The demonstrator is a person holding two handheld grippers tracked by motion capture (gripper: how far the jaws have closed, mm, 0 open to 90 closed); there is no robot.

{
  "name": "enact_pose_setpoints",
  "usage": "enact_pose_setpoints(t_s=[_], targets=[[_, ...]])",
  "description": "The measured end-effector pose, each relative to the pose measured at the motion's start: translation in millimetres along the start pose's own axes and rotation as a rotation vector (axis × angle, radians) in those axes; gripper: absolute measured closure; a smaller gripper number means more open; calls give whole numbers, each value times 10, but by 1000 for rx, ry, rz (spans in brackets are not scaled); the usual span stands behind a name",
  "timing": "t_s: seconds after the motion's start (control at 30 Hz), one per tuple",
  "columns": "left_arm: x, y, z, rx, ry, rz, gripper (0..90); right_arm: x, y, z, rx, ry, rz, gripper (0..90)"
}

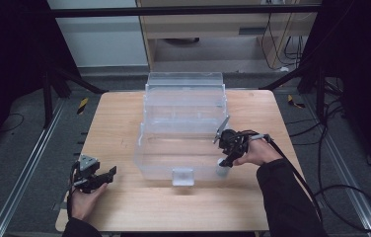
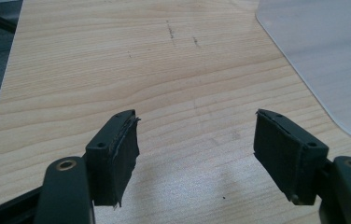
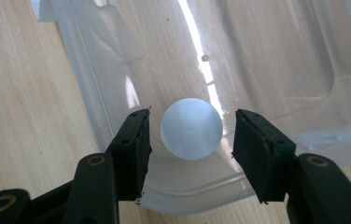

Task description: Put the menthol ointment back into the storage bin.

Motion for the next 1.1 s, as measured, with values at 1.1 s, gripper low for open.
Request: enact_pose_setpoints(t_s=[1.1], targets=[[-7, 5, -10, 5, -2, 6, 301, -429, 903, 74, 476, 347, -567, 178]])
Point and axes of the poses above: each handheld gripper's, and its own axes: x roughly forward along the jaws, y roughly out of its underside, z roughly to its left, the point moved 5 cm from there along x, roughly forward along the jaws, and after that the axes turned 6 degrees about -z, right-handed, at the moved point
